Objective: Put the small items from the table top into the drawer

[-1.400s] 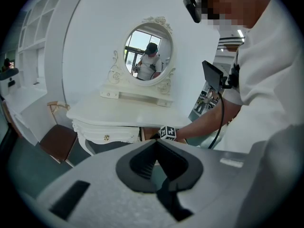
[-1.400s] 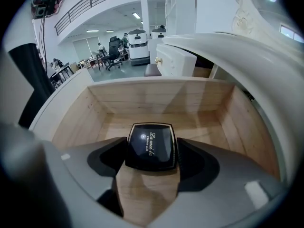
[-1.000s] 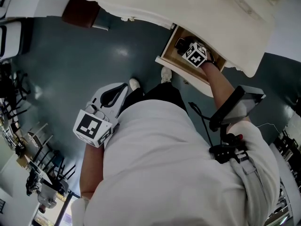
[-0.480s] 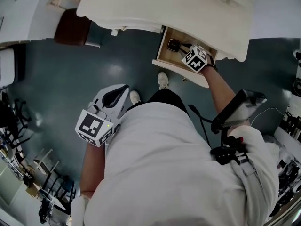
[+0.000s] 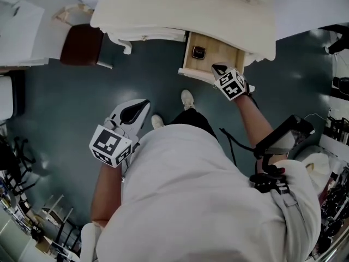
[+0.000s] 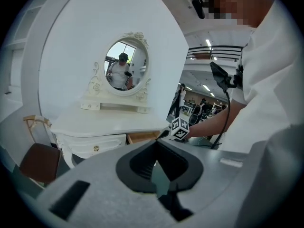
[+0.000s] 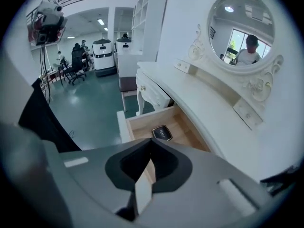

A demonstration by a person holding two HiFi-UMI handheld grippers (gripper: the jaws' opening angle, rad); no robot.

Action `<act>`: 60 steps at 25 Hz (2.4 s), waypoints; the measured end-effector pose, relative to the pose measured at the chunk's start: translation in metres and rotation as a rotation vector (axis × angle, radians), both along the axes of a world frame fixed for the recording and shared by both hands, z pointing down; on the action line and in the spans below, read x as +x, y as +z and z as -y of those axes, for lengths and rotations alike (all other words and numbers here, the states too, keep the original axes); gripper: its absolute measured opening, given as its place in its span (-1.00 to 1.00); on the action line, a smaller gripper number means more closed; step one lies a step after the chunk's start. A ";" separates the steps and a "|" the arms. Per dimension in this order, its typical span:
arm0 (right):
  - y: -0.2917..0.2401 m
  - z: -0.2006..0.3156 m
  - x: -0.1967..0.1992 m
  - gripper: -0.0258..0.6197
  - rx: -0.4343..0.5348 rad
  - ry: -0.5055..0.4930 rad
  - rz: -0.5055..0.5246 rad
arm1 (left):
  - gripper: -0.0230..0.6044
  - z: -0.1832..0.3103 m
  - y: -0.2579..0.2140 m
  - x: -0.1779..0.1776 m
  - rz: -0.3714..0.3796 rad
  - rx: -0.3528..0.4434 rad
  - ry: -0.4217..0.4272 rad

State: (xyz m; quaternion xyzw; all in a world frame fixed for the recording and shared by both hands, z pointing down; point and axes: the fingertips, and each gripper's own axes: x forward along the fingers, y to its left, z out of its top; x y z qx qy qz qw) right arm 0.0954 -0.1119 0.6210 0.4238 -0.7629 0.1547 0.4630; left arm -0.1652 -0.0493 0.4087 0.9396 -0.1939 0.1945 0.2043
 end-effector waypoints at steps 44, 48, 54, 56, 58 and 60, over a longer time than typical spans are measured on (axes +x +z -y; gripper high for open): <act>-0.131 -0.177 -0.257 -0.92 0.152 0.024 0.322 | -0.92 -0.109 0.020 -0.115 -0.025 0.031 0.180; -0.137 -0.175 -0.264 -0.92 0.159 0.005 0.321 | -0.92 -0.110 0.021 -0.120 -0.023 0.023 0.170; -0.142 -0.172 -0.272 -0.92 0.163 -0.006 0.325 | -0.92 -0.108 0.021 -0.124 -0.024 0.015 0.170; -0.143 -0.171 -0.273 -0.92 0.166 -0.022 0.313 | -0.92 -0.108 0.021 -0.124 -0.024 0.015 0.168; -0.142 -0.173 -0.272 -0.92 0.167 -0.039 0.293 | -0.92 -0.109 0.021 -0.123 -0.024 0.013 0.167; -0.144 -0.174 -0.273 -0.92 0.176 -0.050 0.288 | -0.92 -0.111 0.022 -0.122 -0.022 0.010 0.171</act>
